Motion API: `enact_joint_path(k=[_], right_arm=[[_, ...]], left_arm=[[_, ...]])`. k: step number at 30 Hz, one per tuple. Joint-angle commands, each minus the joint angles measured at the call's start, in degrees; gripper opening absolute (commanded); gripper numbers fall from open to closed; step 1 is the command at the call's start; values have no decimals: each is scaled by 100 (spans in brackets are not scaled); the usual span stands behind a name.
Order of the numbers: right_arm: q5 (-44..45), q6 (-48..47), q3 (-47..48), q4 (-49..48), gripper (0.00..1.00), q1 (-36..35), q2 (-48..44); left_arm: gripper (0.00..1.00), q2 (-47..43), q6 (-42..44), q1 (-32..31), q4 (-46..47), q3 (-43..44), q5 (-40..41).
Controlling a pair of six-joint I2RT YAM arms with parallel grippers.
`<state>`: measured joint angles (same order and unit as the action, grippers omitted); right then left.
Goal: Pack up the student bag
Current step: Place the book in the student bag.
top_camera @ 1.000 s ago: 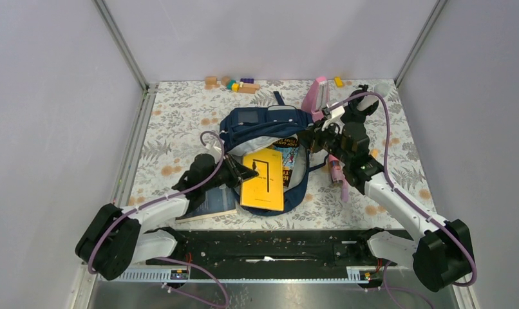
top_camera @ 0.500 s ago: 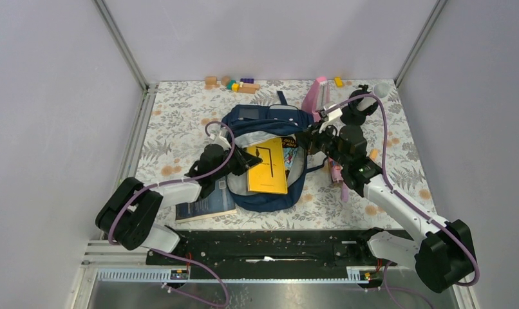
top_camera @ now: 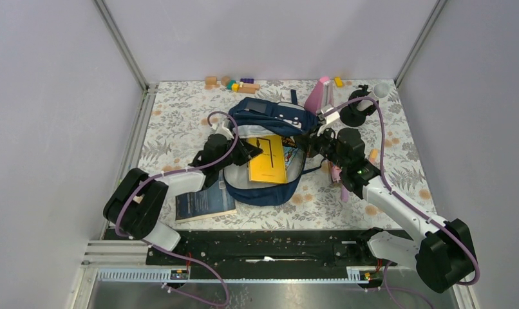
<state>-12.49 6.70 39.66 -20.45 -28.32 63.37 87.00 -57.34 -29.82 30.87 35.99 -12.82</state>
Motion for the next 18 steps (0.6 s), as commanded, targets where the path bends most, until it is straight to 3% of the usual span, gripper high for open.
enact_joint_path(k=[1,5,8,9,11,13,18], right_arm=[[-45,68,46,-651,0,-108,-172],[23,52,15,-686,0,-112,-156],[103,42,-13,-718,0,-113,-159],[125,40,-25,-737,0,-113,-152],[142,36,-51,-771,0,-113,-142],[144,41,-55,-785,0,-111,-115],[188,-8,-60,-757,0,-108,-120]], left_arm=[[21,-289,994,20,-15,465,523],[45,-687,1616,25,-1087,668,733],[55,-1105,1945,20,-1756,642,1062],[71,-1290,1989,20,-1806,539,1141],[90,-1652,2092,20,-1904,333,1252],[98,-1929,2185,20,-2081,208,1262],[99,-2296,2224,20,-2667,151,1311]])
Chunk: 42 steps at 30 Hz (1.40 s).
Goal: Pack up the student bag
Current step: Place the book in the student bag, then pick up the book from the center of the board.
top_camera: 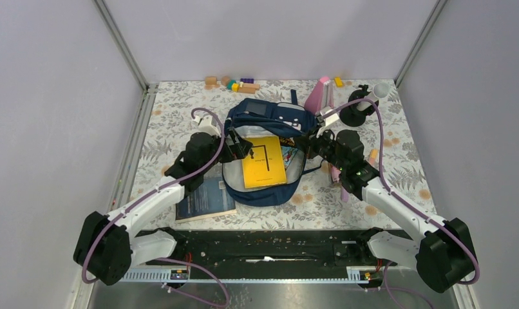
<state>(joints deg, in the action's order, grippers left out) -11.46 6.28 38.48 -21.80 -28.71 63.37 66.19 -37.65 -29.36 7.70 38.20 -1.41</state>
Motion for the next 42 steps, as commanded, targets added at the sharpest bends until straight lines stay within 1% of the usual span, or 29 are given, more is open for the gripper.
enact_joint_path(k=[1,9,13,15,18,19,21,26,27,29,31,33,34,35,36,39,40,42], right_arm=[[102,23,56,-603,0,-68,-137],[288,-127,-107,-608,0,-73,-236],[323,-111,-195,-706,0,-73,-186],[319,-114,-197,-691,0,-71,-170],[371,-161,-203,-614,0,-71,-167],[391,-181,-218,-588,0,-73,-167],[443,-202,-238,-448,0,-71,-176],[560,-136,-59,426,0,-73,-109],[561,-88,-88,492,2,-73,-108],[521,-5,-205,497,9,-73,-140],[454,36,-300,517,26,-73,-178],[334,-69,-151,882,42,-73,-154],[298,-152,45,1219,55,-73,-116],[265,-260,218,1676,90,-73,-68],[259,-348,345,1910,98,-73,-72],[327,-564,449,2131,100,-73,-300],[283,-596,450,2131,100,-78,-427],[171,-789,489,2135,100,-183,-631]], left_arm=[[99,-298,251,-25,-460,-93,176],[99,-1535,-39,-25,-1907,-453,698],[99,-2144,-187,-25,-2507,-557,566],[99,-2282,-349,-17,-2949,-511,446],[99,-2248,-655,-17,-3869,-465,390],[99,-2268,-736,-17,-4019,-523,371],[99,-2369,-872,-6,-4133,-764,333],[99,-2742,-1477,267,-4222,-1303,168],[99,-2839,-1607,273,-4274,-1352,167],[99,-2999,-1851,282,-4469,-1398,286],[99,-3066,-1994,282,-4758,-1348,406],[99,-3065,-2052,282,-5076,-1231,492],[99,-3040,-2061,282,-5223,-1142,551],[99,-3015,-2059,301,-5422,-1044,600],[99,-2998,-2009,376,-5526,-951,603],[99,-2876,-1577,949,-5515,-677,308],[99,-2795,-1374,1248,-5483,-567,190],[99,-2599,-876,2009,-5407,-291,-354]])
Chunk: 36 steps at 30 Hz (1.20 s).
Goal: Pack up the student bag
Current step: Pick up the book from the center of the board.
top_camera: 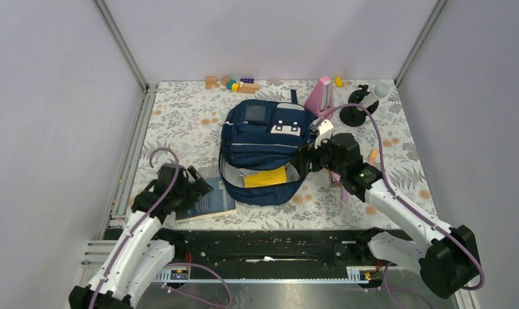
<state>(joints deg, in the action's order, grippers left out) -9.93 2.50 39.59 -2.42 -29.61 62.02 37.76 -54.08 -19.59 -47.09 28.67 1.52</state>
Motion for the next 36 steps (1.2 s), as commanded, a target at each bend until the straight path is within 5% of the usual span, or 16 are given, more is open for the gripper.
enact_joint_path(k=[1,5,8,15,23,36], right_arm=[[-5,-523,411,197,100,-236,-570],[743,-915,455,-34,100,-1160,-858],[802,-744,305,-521,100,-1219,-1214],[-909,-1046,333,-733,100,-1787,-1170],[-1479,-1753,834,-1798,100,-3124,1034],[-1332,-2841,3078,-1389,100,-3992,4545]], left_arm=[[99,364,1060,1462,106,825,-970],[99,890,2221,2644,96,1624,-796],[99,1121,2582,3064,379,1760,-627],[99,1078,2804,3146,947,1532,193],[99,831,2961,3142,1173,1493,-83],[99,894,3115,3142,1106,1681,-345]])
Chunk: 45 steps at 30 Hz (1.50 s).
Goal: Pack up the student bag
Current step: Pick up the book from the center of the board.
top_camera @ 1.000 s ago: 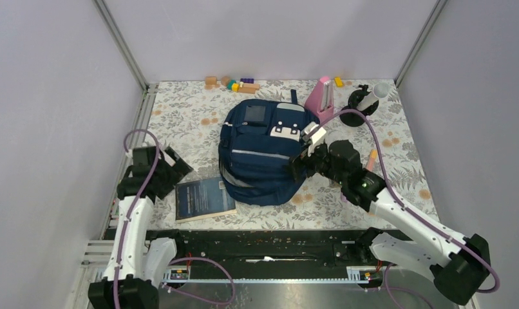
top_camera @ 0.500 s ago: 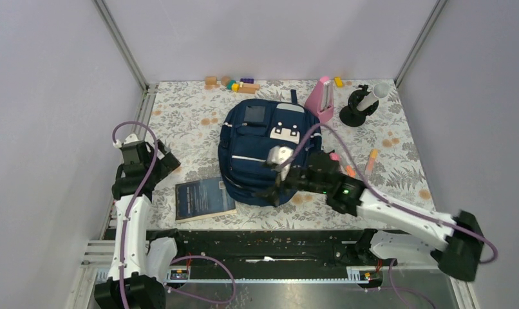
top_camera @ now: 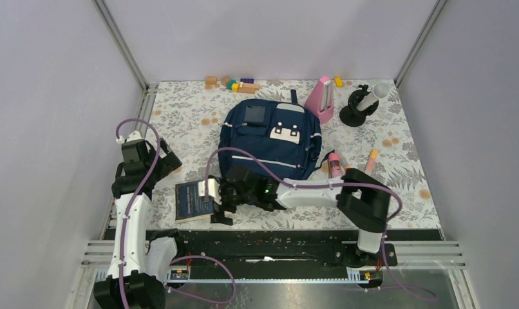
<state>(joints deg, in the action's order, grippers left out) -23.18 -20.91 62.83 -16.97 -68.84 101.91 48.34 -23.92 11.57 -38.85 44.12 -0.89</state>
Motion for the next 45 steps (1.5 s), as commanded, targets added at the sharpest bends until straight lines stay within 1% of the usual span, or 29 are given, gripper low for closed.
enact_joint_path(k=[1,5,8,16,18,20,22,23,27,29,30,31,38,41,45], right_arm=[[-23,-545,885,151,99,-68,714],[-40,-742,1369,546,99,-69,1362],[140,-880,1573,748,97,-68,1701],[1108,-1059,1475,379,93,-68,2210],[1370,-1052,1544,380,90,-62,2308],[1527,-1022,1613,497,80,-49,2387],[1616,-956,1582,538,64,-34,2399],[1645,-909,1517,492,58,-33,2377],[1612,-716,1211,231,39,-33,2127],[1737,-502,1124,94,12,-38,1968],[1866,-418,1069,-42,1,-34,1890],[2043,-340,1029,-174,0,-33,1818],[3425,20,882,-1184,0,-34,1559],[3920,90,934,-1385,0,-35,1538],[4456,342,1070,-1356,0,4,1464]], left_arm=[[99,-171,105,29,282,134,-100],[99,-166,85,28,299,150,-169],[99,-167,72,23,308,156,-205],[99,-195,46,29,333,132,-235],[99,-208,38,29,334,125,-229],[99,-226,37,29,334,113,-214],[99,-236,37,29,328,108,-181],[99,-245,37,29,333,112,-176],[99,-255,29,29,329,114,-183],[99,-272,29,28,334,110,-184],[99,-284,28,29,334,105,-180],[99,-300,21,29,339,100,-176],[99,-475,-5,29,339,62,-40],[99,-517,-139,29,240,-33,-48],[99,-707,-545,28,117,-358,-57]])
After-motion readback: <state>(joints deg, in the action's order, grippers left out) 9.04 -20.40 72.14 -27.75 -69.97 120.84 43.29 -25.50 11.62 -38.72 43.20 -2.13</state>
